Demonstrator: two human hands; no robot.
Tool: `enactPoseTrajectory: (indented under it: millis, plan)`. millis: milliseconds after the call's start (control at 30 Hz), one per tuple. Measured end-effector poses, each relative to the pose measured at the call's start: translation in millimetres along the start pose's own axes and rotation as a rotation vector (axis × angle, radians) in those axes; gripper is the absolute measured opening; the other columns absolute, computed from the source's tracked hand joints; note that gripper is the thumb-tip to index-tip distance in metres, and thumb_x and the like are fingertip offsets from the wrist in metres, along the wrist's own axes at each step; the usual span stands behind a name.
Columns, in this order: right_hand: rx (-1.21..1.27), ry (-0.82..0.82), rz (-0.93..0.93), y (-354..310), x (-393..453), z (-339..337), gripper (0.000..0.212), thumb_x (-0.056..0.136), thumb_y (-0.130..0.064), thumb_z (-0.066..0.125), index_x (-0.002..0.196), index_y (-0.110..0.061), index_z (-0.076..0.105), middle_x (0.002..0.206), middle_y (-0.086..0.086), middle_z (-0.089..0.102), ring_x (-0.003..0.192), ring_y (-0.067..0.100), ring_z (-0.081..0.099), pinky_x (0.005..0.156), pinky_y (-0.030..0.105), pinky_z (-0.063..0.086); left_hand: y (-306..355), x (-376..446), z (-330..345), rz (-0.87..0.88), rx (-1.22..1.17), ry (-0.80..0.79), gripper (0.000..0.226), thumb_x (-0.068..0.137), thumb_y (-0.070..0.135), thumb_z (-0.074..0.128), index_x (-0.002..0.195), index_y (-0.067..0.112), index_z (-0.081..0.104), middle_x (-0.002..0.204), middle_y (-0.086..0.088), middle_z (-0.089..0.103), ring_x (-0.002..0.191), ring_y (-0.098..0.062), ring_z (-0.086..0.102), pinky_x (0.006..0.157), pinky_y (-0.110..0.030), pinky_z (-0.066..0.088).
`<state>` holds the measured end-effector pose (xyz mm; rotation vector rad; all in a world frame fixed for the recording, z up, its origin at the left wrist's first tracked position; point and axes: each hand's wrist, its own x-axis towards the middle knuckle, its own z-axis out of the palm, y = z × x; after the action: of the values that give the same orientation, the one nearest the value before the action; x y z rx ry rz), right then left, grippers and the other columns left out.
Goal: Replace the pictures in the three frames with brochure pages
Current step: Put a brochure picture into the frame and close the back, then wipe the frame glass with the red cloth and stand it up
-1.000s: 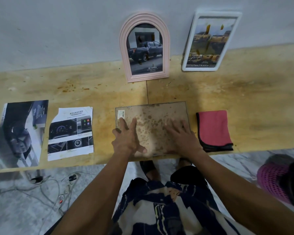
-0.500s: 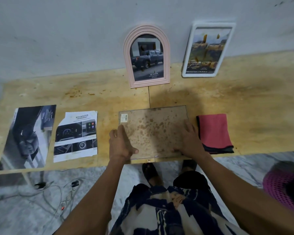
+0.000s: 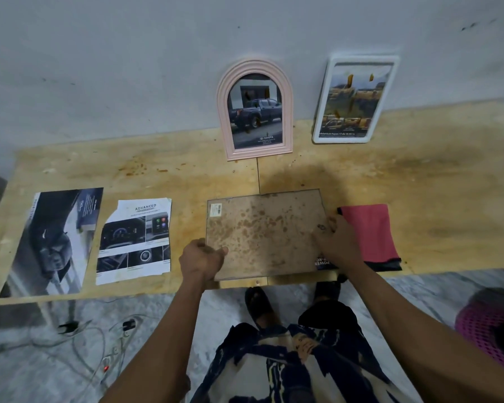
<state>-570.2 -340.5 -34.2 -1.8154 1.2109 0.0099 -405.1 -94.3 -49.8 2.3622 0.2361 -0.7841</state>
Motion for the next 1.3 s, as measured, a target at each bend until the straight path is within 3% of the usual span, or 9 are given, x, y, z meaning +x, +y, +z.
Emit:
enactPoseTrajectory:
  millis: [167, 300, 433, 633, 733, 900, 1000, 1167, 1300]
  plan:
    - [-0.040, -0.004, -0.042, -30, 11, -35, 0.027, 0.091, -0.029, 0.062, 0.109, -0.011, 0.066, 0.101, 0.003, 0.064, 0.095, 0.021, 0.061, 0.082, 0.032, 0.048, 31, 3, -36, 0.089, -0.098, -0.105, 0.057, 0.067, 0.032, 0.092, 0.113, 0.019, 0.062, 0.099, -0.007, 0.070, 0.090, -0.024, 0.067, 0.069, -0.029, 0.050]
    - [-0.003, 0.031, -0.017, -51, 24, -53, 0.036, 0.090, -0.045, 0.061, 0.089, -0.013, 0.077, 0.091, 0.006, 0.073, 0.084, 0.023, 0.065, 0.076, 0.032, 0.047, 52, 8, -61, 0.132, -0.171, -0.186, 0.045, 0.069, 0.035, 0.088, 0.104, 0.010, 0.073, 0.104, -0.008, 0.071, 0.092, -0.023, 0.067, 0.076, -0.035, 0.054]
    - [0.309, 0.030, 0.041, -66, 33, -62, 0.048, 0.089, -0.054, 0.056, 0.081, -0.011, 0.075, 0.099, 0.007, 0.072, 0.097, 0.028, 0.062, 0.095, 0.047, 0.047, 69, 0, -76, 0.070, -0.493, -0.254, 0.017, 0.094, 0.017, 0.061, 0.093, 0.002, 0.069, 0.062, -0.003, 0.068, 0.048, -0.015, 0.063, 0.046, -0.027, 0.044]
    - [0.642, -0.040, -0.159, -76, 24, -48, 0.049, 0.076, -0.059, 0.063, 0.094, -0.013, 0.066, 0.096, 0.004, 0.056, 0.095, 0.024, 0.055, 0.083, 0.037, 0.047, 64, -11, -52, 0.102, -0.923, -0.125, 0.031, 0.102, 0.008, 0.027, 0.114, 0.006, 0.056, 0.077, -0.008, 0.051, 0.049, -0.007, 0.059, 0.045, -0.020, 0.049]
    - [0.498, 0.070, -0.218, -80, 19, -40, 0.066, 0.080, -0.068, 0.054, 0.115, -0.013, 0.063, 0.107, 0.010, 0.064, 0.099, 0.025, 0.061, 0.087, 0.042, 0.052, 63, -20, -43, 0.234, -0.878, -0.053, 0.032, 0.106, 0.012, 0.031, 0.105, 0.009, 0.062, 0.078, -0.005, 0.053, 0.058, -0.006, 0.061, 0.052, -0.021, 0.050]
    - [0.307, 0.277, -0.280, -106, 7, -48, 0.058, 0.096, -0.062, 0.036, 0.090, -0.009, 0.060, 0.082, 0.001, 0.062, 0.078, 0.014, 0.057, 0.064, 0.028, 0.044, 66, -17, -47, 0.435, -0.643, 0.110, 0.042, 0.108, 0.043, 0.029, 0.095, 0.018, 0.061, 0.095, -0.006, 0.059, 0.082, -0.012, 0.055, 0.080, -0.042, 0.052]
    - [0.315, 0.333, -0.311, -122, 3, -57, 0.054, 0.100, -0.058, 0.031, 0.088, -0.013, 0.059, 0.082, -0.006, 0.058, 0.077, 0.006, 0.053, 0.064, 0.023, 0.039, 77, -19, -52, 0.455, -0.533, 0.322, 0.041, 0.102, 0.055, 0.035, 0.081, 0.023, 0.051, 0.096, -0.007, 0.053, 0.083, -0.018, 0.050, 0.083, -0.043, 0.046]
    - [0.142, 0.280, -0.466, -114, 8, -54, 0.047, 0.101, -0.043, 0.029, 0.075, -0.011, 0.050, 0.080, 0.008, 0.056, 0.078, 0.022, 0.052, 0.065, 0.029, 0.039, 79, -6, -60, 0.261, -0.618, 0.340, 0.069, 0.095, 0.064, 0.045, 0.071, 0.001, 0.061, 0.073, -0.011, 0.057, 0.070, -0.022, 0.047, 0.065, -0.035, 0.038]
    - [0.056, 0.076, -0.414, -78, 3, -37, 0.032, 0.104, -0.033, 0.034, 0.109, -0.014, 0.060, 0.098, 0.009, 0.059, 0.086, 0.024, 0.056, 0.067, 0.030, 0.041, 60, 3, -56, 0.113, -0.455, 0.312, 0.058, 0.097, 0.046, 0.054, 0.055, 0.006, 0.051, 0.062, -0.019, 0.053, 0.066, -0.022, 0.048, 0.066, -0.040, 0.045]
